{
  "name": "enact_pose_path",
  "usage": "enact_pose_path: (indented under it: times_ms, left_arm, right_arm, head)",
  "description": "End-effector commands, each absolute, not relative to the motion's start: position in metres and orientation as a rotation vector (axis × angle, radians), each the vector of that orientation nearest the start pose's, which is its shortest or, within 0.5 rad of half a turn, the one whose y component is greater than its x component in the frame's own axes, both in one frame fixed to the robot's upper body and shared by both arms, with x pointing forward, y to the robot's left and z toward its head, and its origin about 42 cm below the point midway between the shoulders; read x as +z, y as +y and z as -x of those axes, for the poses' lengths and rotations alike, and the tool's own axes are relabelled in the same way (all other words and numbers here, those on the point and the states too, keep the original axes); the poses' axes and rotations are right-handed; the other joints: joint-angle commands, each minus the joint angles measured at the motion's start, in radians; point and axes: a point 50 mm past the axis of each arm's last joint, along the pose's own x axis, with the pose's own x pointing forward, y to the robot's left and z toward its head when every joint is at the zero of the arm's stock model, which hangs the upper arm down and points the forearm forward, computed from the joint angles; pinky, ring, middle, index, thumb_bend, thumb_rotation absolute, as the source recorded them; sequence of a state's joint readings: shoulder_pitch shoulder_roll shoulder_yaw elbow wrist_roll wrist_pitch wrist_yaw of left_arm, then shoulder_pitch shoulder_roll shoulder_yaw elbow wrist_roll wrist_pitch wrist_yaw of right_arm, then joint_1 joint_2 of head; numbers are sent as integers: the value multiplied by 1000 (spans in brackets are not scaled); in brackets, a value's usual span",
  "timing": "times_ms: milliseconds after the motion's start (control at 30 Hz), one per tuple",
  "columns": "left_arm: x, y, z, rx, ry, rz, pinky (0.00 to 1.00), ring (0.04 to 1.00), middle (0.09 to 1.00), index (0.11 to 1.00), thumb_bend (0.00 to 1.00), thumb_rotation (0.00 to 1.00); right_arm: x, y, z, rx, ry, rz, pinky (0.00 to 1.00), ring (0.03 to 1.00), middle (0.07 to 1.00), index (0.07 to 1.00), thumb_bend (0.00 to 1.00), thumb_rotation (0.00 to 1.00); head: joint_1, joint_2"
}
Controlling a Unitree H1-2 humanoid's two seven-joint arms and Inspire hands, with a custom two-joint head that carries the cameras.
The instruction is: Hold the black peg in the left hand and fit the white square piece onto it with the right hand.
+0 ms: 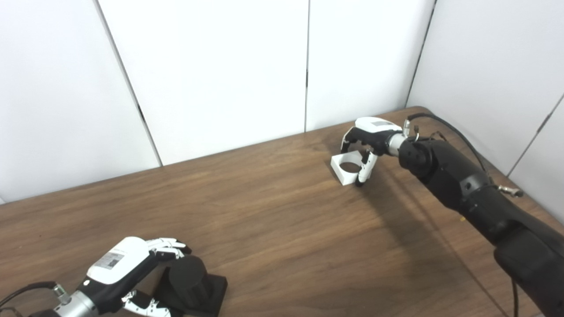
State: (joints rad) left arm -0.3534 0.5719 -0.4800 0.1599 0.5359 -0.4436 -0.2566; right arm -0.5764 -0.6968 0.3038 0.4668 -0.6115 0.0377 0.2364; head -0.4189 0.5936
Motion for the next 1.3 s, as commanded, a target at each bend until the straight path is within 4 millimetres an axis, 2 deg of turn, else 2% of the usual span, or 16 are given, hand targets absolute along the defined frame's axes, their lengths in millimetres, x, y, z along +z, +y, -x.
enact_pose_path:
  times_ms: [0, 167, 267, 433, 700, 900, 1033, 1267]
  left_arm:
    - [133, 262, -344, -949, -326, -1255, 745, 851, 805, 487, 523, 52]
    - [134, 260, -346, -946, -328, -1264, 739, 861, 809, 488, 523, 53]
    - [133, 257, -346, -953, -331, -1268, 738, 861, 814, 488, 523, 54]
    - [128, 253, -347, -954, -326, -1270, 751, 871, 817, 488, 524, 56]
    - [131, 240, -350, -958, -320, -1284, 742, 888, 831, 488, 525, 60]
    - [135, 229, -352, -954, -305, -1291, 747, 907, 850, 489, 525, 63]
    - [136, 223, -353, -951, -298, -1290, 753, 908, 853, 489, 525, 63]
    - [137, 217, -357, -941, -301, -1288, 771, 901, 847, 489, 525, 64]
  right_arm:
    - [225, -395, -448, 171, 91, 1403, 708, 807, 751, 476, 521, 127]
    - [236, -391, -445, 173, 26, 1375, 760, 820, 760, 476, 521, 128]
    - [242, -384, -442, 187, -16, 1361, 750, 809, 754, 476, 522, 126]
    - [252, -374, -435, 218, -55, 1352, 773, 829, 763, 479, 522, 125]
    - [270, -363, -429, 259, -134, 1342, 754, 829, 762, 480, 521, 124]
    - [286, -349, -422, 282, -201, 1378, 698, 808, 755, 480, 521, 125]
    - [295, -340, -419, 310, -227, 1382, 714, 816, 763, 479, 521, 125]
    - [305, -319, -416, 370, -283, 1383, 679, 806, 763, 478, 521, 127]
  head:
    - [5, 3]
    - [38, 15]
    - [72, 25]
    - [152, 34]
    - [270, 64]
    - [351, 87]
    - [380, 98]
    - [406, 106]
